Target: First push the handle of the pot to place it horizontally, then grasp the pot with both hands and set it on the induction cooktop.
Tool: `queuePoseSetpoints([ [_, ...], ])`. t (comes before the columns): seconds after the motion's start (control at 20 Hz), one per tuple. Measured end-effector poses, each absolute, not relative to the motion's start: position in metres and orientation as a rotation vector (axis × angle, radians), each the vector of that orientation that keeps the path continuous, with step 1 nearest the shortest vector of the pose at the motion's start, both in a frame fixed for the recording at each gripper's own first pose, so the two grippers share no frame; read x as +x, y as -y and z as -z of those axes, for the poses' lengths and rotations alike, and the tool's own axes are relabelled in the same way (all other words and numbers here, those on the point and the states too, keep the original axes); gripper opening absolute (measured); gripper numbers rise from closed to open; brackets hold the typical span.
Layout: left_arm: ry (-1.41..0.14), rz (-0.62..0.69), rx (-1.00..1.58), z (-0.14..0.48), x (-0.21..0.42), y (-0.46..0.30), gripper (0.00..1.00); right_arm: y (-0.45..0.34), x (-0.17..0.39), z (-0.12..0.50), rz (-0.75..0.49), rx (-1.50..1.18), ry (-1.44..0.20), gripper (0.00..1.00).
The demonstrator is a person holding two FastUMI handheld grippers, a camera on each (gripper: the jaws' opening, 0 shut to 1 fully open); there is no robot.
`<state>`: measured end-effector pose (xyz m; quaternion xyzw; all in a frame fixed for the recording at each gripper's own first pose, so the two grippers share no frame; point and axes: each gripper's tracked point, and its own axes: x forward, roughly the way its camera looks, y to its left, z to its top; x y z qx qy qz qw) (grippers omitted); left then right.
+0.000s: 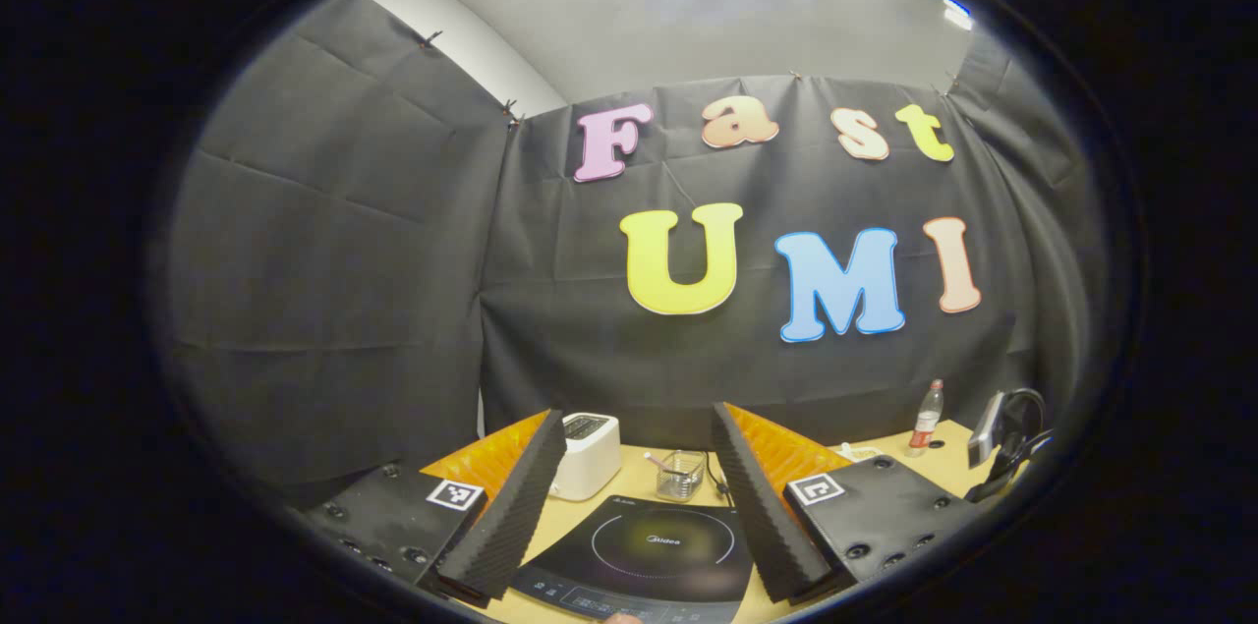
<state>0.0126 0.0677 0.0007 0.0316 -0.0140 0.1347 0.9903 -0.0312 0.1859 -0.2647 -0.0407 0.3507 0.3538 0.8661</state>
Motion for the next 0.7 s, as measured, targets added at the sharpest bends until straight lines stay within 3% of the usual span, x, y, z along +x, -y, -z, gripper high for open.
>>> queuePoseSetpoints([
  [0.15,0.025,-0.268,0.064,0.001,0.015,-0.064,0.96,-0.182,-0.038,0.278,-0.74,-0.074,-0.784,0.08],
  [0.2,0.023,-0.268,0.064,0.0,0.015,-0.063,0.92,-0.181,-0.04,0.282,-0.74,-0.071,-0.798,0.08],
  [0.25,0.021,-0.266,0.064,0.001,0.015,-0.062,0.97,-0.18,-0.042,0.285,-0.742,-0.066,-0.814,0.08],
  [0.45,0.017,-0.257,0.06,0.006,0.019,-0.057,0.96,-0.177,-0.052,0.298,-0.745,-0.054,-0.871,0.08],
  [0.5,0.017,-0.255,0.06,0.005,0.019,-0.055,0.92,-0.176,-0.054,0.301,-0.744,-0.05,-0.888,0.08],
  [0.65,0.013,-0.247,0.058,0.008,0.021,-0.053,0.96,-0.171,-0.06,0.312,-0.731,-0.037,-0.938,0.08],
  [0.7,0.012,-0.245,0.056,0.008,0.022,-0.052,0.92,-0.169,-0.06,0.314,-0.726,-0.033,-0.95,0.08],
])
